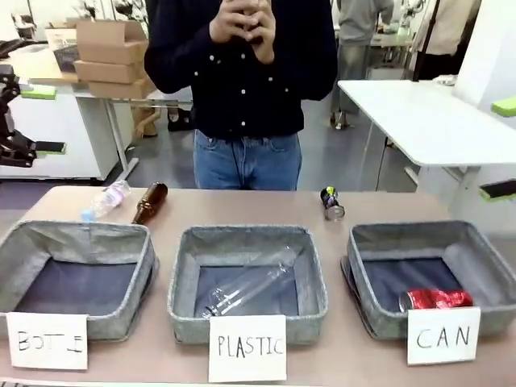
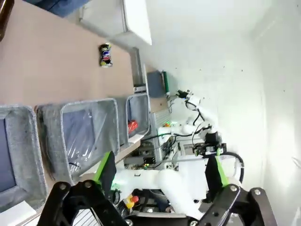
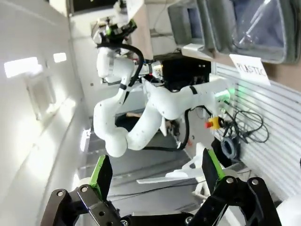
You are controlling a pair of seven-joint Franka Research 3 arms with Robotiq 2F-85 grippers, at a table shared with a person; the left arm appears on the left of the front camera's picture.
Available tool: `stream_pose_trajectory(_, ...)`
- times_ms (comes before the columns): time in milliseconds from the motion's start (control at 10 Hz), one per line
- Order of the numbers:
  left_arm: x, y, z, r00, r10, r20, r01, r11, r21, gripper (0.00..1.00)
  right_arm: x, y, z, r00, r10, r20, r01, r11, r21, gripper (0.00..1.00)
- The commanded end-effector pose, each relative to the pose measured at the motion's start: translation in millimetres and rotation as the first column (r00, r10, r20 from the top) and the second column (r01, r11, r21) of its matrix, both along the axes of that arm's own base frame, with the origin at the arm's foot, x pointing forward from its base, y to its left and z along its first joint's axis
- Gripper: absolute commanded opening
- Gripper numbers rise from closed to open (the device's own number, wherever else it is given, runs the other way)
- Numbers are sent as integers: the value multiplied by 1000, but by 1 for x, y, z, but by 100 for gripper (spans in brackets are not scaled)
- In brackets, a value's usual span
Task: Sort the can waste into the basket.
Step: Pick up the can waste from the table and place it in the right Fabric basket.
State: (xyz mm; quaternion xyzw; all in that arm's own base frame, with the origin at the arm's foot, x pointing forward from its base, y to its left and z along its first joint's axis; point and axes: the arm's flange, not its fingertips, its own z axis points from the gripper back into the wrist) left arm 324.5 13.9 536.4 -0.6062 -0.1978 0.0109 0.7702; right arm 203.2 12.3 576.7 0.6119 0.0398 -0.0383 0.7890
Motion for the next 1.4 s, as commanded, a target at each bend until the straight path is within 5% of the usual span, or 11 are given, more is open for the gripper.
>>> stream_pose_trajectory(0, -15, -51, 20, 996, -82, 30, 77, 987, 141, 100, -7, -3, 6, 997, 12, 80, -12, 1000, 7, 100)
stream_pose_trajectory(1200, -15, -51, 20, 996, -82, 30, 77, 987, 141, 100, -6, -1, 6, 998, 5, 59, -5, 1000, -1, 100)
stream_pose_trajectory(1300, -15, -51, 20, 996, -82, 30, 77, 987, 141, 100, 20, 25, 6, 997, 71, -28, -76, 952, -296, 100)
